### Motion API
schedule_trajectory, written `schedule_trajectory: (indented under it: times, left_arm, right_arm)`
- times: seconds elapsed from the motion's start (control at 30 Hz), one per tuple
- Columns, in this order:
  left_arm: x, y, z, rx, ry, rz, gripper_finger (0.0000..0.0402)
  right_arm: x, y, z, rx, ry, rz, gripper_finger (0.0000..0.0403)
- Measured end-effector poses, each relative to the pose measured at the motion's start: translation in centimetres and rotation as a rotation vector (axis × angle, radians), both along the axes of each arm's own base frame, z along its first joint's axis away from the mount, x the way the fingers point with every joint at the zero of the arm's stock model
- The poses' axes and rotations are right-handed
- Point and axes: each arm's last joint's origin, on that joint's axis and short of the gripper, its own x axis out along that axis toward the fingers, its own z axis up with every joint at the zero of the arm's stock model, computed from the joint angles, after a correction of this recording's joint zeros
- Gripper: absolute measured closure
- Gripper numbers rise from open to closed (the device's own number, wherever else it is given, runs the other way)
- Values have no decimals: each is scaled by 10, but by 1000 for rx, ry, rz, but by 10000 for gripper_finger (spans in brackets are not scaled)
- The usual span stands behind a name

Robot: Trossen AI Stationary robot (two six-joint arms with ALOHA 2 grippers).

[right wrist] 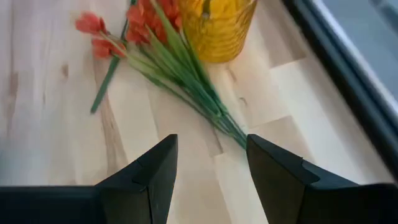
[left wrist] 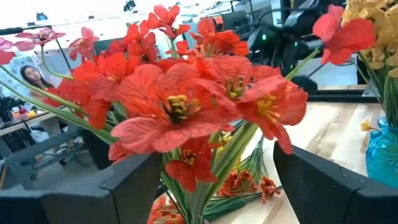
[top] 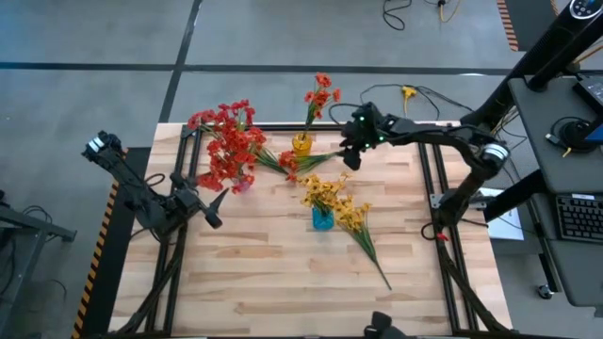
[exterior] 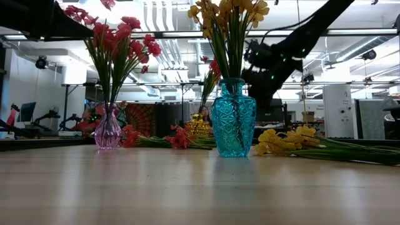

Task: Sort flowers into vase by color
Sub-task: Put the red flowers into the purple vase

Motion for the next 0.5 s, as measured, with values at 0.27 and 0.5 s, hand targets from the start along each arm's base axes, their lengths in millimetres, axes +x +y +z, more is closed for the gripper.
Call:
schedule_trajectory:
  times: [0.27,0.5]
  left_arm:
    - [-1,1,0,-11,-11,0,113]
    - [-1,1,-6,42,40,-1,113]
  right_arm:
    - [15,-5,-20,-44,-5,54,200]
    - [18,-6,-19,-83,-22,71,168]
